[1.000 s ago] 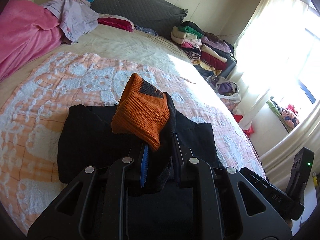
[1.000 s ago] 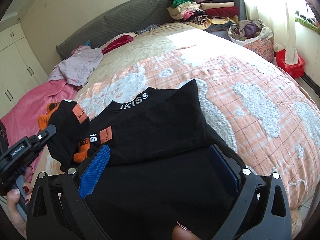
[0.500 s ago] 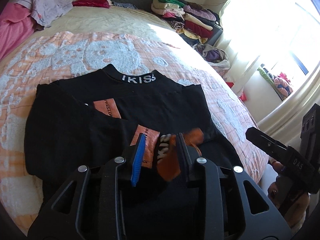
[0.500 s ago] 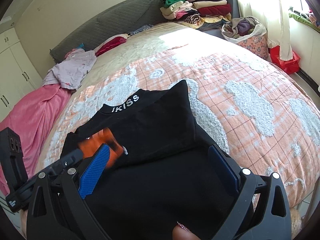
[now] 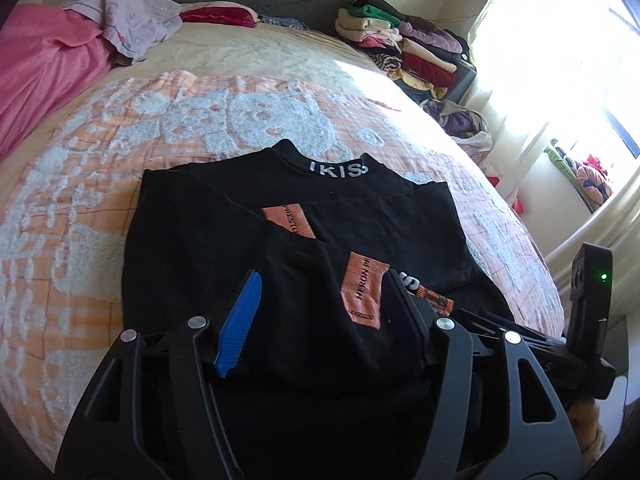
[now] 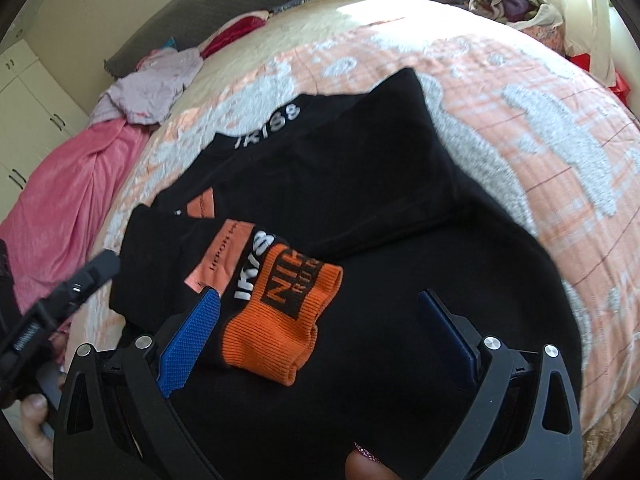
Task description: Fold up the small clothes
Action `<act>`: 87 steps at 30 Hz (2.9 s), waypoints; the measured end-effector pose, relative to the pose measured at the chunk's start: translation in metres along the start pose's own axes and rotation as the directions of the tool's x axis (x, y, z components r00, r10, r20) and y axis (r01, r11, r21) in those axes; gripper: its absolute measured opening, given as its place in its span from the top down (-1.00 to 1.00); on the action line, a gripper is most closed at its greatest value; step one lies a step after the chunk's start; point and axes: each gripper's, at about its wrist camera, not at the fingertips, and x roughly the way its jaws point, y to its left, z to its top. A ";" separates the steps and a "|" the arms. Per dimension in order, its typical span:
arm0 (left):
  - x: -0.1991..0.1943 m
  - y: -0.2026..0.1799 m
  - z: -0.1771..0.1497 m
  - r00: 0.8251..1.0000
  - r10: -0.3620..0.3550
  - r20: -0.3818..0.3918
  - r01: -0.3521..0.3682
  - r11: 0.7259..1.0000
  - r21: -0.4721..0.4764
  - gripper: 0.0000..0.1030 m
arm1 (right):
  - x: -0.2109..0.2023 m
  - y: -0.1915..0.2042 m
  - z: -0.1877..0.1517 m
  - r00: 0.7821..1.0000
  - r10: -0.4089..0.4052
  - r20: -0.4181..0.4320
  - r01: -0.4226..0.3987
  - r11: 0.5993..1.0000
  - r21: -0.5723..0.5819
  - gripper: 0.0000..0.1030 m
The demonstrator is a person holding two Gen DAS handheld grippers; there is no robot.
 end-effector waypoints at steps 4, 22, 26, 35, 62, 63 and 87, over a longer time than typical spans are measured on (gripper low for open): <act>-0.010 0.020 0.002 0.999 0.032 0.028 -0.030 0.998 -0.048 -0.11 | 0.016 0.005 -0.007 0.999 -0.040 -0.003 0.040 0.999 -0.019 -0.62; -0.042 0.088 0.008 0.988 0.132 0.081 -0.111 0.969 -0.221 -0.14 | -0.021 0.063 0.034 0.980 0.086 0.180 -0.029 0.954 -0.300 0.84; -0.040 0.089 0.008 0.988 0.136 0.076 -0.116 0.967 -0.228 -0.14 | -0.046 0.065 0.063 0.957 0.093 0.276 0.011 0.936 -0.353 0.84; -0.027 0.073 0.016 0.989 0.135 0.060 -0.123 0.977 -0.176 -0.14 | -0.037 0.026 0.087 0.951 -0.021 0.307 0.123 0.941 -0.316 0.85; 0.045 0.018 0.022 0.997 0.075 -0.033 -0.073 0.996 0.053 -0.14 | -0.019 -0.014 0.074 0.948 -0.155 0.277 0.203 0.968 -0.151 0.73; 0.046 0.018 0.021 0.996 0.077 -0.034 -0.075 0.995 0.058 -0.14 | -0.020 -0.013 0.072 0.950 -0.151 0.272 0.199 0.967 -0.157 0.72; 0.070 0.026 0.001 0.986 0.085 -0.146 -0.069 0.992 0.110 0.12 | -0.003 0.057 0.039 0.985 -0.011 0.171 0.070 0.937 -0.342 0.23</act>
